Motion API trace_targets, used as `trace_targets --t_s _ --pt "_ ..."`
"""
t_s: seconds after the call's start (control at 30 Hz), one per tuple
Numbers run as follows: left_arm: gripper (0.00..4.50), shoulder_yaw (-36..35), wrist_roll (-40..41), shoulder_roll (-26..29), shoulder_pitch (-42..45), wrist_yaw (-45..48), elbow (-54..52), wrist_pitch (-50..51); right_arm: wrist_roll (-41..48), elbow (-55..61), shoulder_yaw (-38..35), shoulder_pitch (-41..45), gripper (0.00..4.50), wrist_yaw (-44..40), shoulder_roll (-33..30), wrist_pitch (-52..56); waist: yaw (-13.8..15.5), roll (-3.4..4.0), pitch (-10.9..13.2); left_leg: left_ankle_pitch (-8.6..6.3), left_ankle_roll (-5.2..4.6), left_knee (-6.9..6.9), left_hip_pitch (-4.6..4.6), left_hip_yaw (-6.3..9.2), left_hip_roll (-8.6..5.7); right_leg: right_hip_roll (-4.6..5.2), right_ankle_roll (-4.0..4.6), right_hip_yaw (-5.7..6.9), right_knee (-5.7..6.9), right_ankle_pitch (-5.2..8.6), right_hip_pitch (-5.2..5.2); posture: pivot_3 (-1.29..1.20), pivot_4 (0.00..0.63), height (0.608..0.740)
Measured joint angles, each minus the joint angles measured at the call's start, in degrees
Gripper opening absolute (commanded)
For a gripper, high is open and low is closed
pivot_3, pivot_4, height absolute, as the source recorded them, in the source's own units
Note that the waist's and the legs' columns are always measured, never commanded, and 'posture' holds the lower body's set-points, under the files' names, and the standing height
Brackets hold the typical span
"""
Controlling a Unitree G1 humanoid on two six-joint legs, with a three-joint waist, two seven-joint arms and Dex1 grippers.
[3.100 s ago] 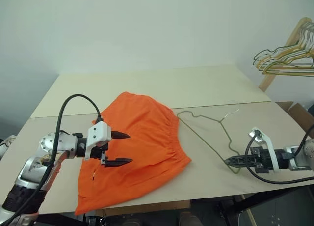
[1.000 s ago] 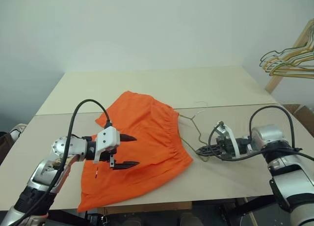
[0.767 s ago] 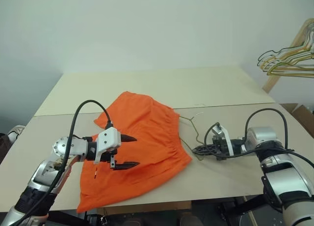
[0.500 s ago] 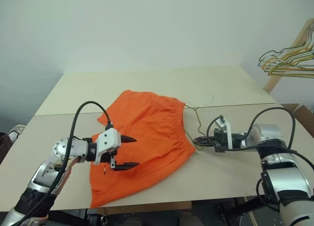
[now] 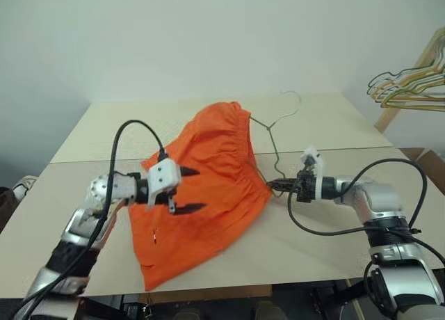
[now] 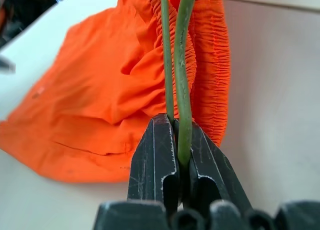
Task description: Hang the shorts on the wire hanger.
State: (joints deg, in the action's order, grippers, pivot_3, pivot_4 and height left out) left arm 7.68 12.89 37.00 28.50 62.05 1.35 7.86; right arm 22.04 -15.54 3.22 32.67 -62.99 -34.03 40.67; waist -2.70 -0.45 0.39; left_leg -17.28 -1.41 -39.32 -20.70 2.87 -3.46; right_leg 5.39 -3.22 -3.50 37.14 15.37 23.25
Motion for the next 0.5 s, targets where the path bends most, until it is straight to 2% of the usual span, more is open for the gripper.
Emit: trace_targets --t_s 0.13,0.23,0.27,0.37,0.5 --pt "4.49 -1.0 0.0 0.4 11.6 2.9 9.9 -4.0 -2.2 3.2 2.6 -0.7 0.0 -0.3 -0.9 -3.0 -0.2 -0.02 0.0 0.0 0.0 -0.12 -0.07 0.03 0.0 -0.03 0.0 0.03 0.01 0.0 0.03 -0.05 0.0 0.74" --pt "4.49 -1.0 -3.1 2.5 25.8 7.9 25.2 -11.3 -3.4 6.5 3.8 -1.0 0.0 -0.3 -1.2 -4.2 -0.5 -0.04 0.0 -0.01 -0.02 -0.3 -0.13 0.04 0.0 -0.1 -0.01 0.06 0.02 0.0 0.02 -0.05 0.0 0.74" --pt "4.49 -1.1 -3.6 2.8 27.6 8.5 26.6 -12.3 -3.5 6.9 4.0 -1.0 0.0 -0.3 -1.2 -4.3 -0.6 -0.03 0.0 -0.02 -0.04 -0.35 -0.12 0.04 0.0 -0.1 -0.02 0.06 0.03 0.0 0.0 -0.05 0.0 0.74" --pt "4.49 -0.6 -4.0 0.2 37.7 14.9 40.7 -15.9 -5.1 9.0 5.4 -1.0 0.0 0.2 -1.4 -5.1 -0.6 -0.06 0.0 -0.04 -0.09 -0.6 -0.39 0.13 -0.05 -0.11 -0.14 0.17 0.04 -0.05 0.09 -0.06 0.0 0.74" --pt "4.49 0.8 -5.8 -1.6 44.1 23.2 51.8 -19.4 -5.8 11.2 5.9 -0.9 0.0 0.8 -1.2 -5.5 -1.1 -0.08 0.0 -0.07 -0.15 -0.65 -0.48 0.13 -0.1 -0.09 -0.19 0.16 0.05 -0.07 0.15 -0.07 0.0 0.74"
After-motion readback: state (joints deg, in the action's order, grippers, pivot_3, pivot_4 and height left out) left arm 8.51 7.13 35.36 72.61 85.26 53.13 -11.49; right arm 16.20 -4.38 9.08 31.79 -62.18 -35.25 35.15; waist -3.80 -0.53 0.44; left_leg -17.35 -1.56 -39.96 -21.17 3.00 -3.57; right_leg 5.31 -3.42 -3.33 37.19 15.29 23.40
